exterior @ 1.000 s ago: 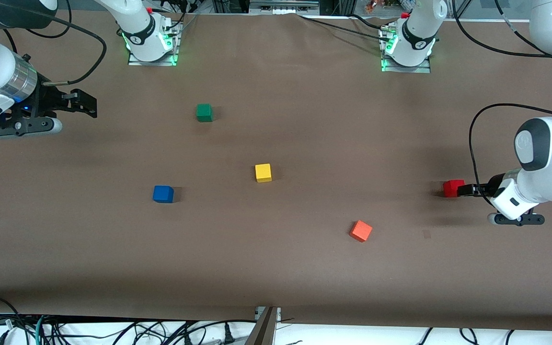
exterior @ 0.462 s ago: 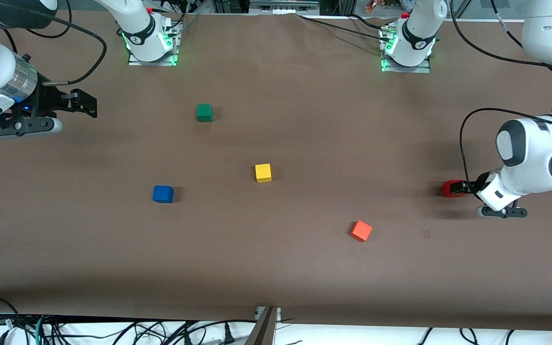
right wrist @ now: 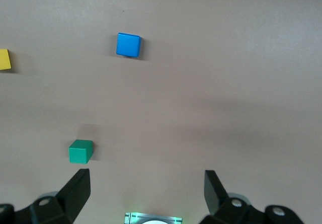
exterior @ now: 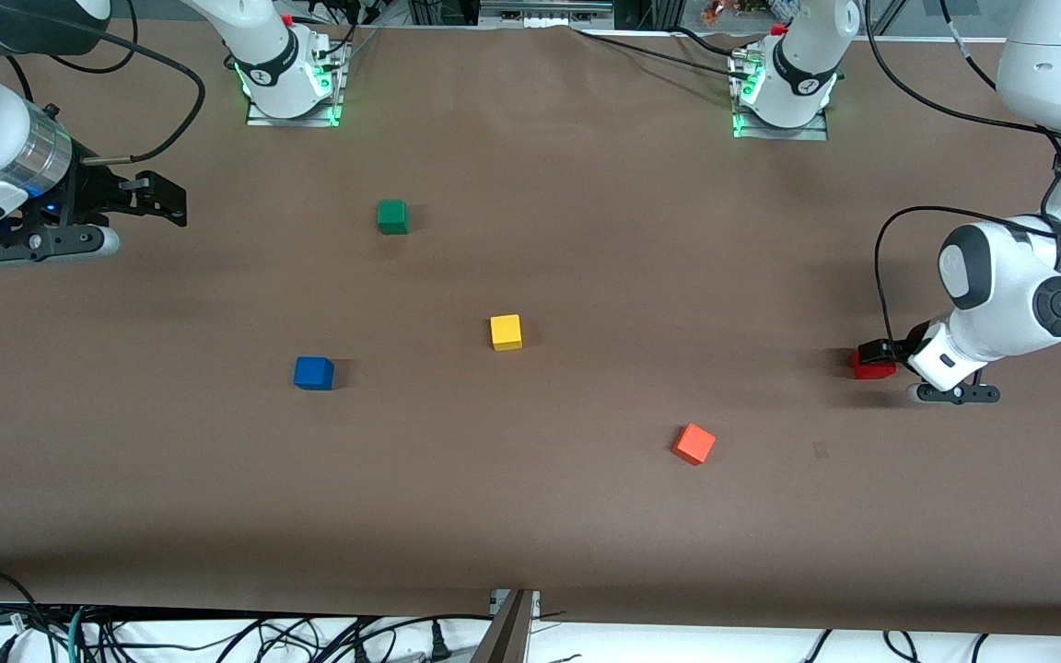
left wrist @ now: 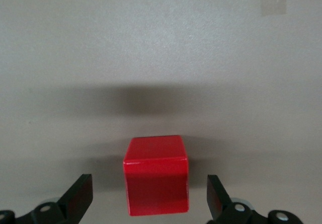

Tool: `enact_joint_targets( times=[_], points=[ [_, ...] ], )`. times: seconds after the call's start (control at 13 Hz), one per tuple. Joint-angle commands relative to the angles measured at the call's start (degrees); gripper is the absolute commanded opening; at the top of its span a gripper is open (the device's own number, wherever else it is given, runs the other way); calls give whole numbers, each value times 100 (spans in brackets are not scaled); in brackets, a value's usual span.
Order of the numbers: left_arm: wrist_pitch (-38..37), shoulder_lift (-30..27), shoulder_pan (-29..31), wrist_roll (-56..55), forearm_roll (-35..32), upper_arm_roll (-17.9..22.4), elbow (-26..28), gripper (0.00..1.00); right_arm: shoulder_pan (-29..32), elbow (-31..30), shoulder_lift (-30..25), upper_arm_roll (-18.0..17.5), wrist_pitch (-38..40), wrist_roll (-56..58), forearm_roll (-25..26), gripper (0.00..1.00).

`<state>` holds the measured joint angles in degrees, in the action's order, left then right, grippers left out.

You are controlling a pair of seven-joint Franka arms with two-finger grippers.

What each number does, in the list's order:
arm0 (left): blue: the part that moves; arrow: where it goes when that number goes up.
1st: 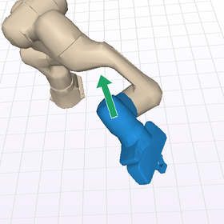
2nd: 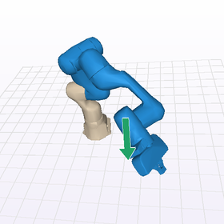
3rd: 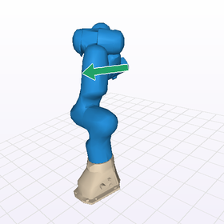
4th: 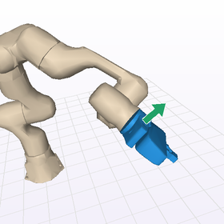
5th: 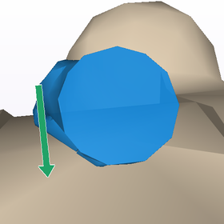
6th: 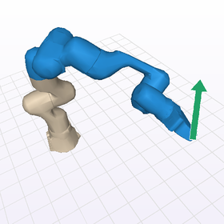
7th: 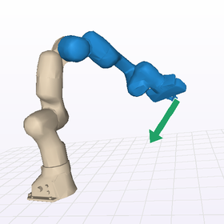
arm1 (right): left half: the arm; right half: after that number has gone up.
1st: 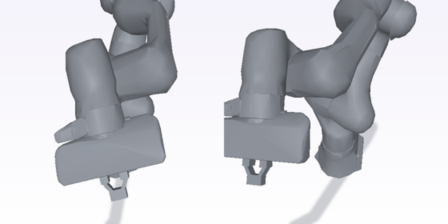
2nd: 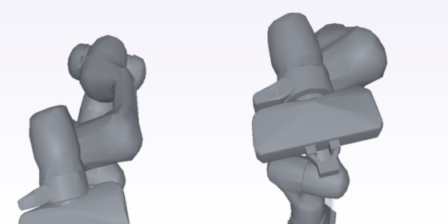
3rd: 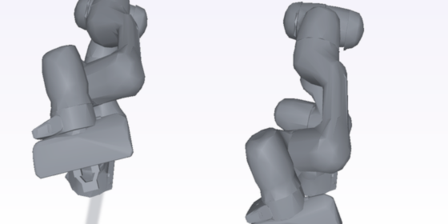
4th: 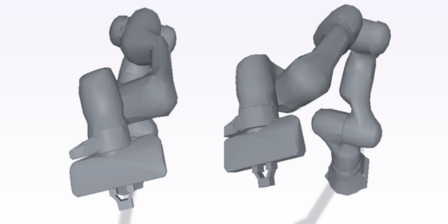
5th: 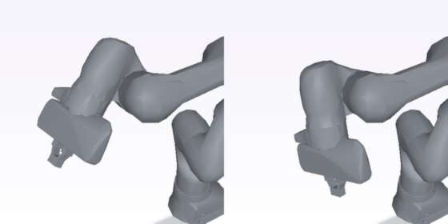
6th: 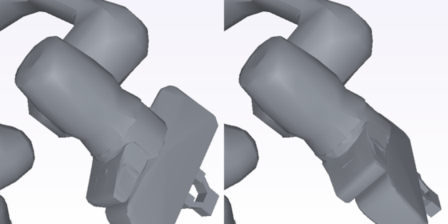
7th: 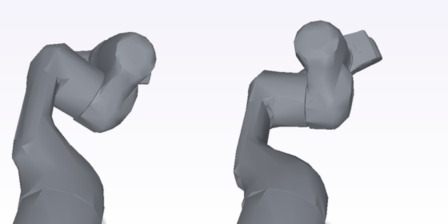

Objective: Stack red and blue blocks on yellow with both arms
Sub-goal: 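Lower the left gripper onto the red cube and close on it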

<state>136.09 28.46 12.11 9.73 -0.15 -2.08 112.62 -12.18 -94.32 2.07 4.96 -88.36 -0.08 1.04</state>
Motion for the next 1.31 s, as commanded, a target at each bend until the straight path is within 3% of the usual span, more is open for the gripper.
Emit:
enact_joint_targets(
  times=[0.0,0.46,0.69,0.85,1.0,1.23],
  points=[
    [208,-113,63,90,-117,-29,251,100,-13,54,-14,-13,38,34,19,100],
    [321,-51,54,64,-99,-55,287,100,-13,54,-14,-13,47,34,19,100],
    [331,-60,54,20,-108,-64,278,67,-13,54,-14,-13,47,34,19,100],
    [331,-60,54,11,-99,-73,278,50,-13,54,-14,-13,47,34,10,100],
    [313,-60,54,2,-99,-73,278,39,-13,54,-14,-13,38,34,10,100],
    [252,-191,-15,-15,-99,-108,225,29,-13,54,-14,-13,38,34,10,100]
  ],
)
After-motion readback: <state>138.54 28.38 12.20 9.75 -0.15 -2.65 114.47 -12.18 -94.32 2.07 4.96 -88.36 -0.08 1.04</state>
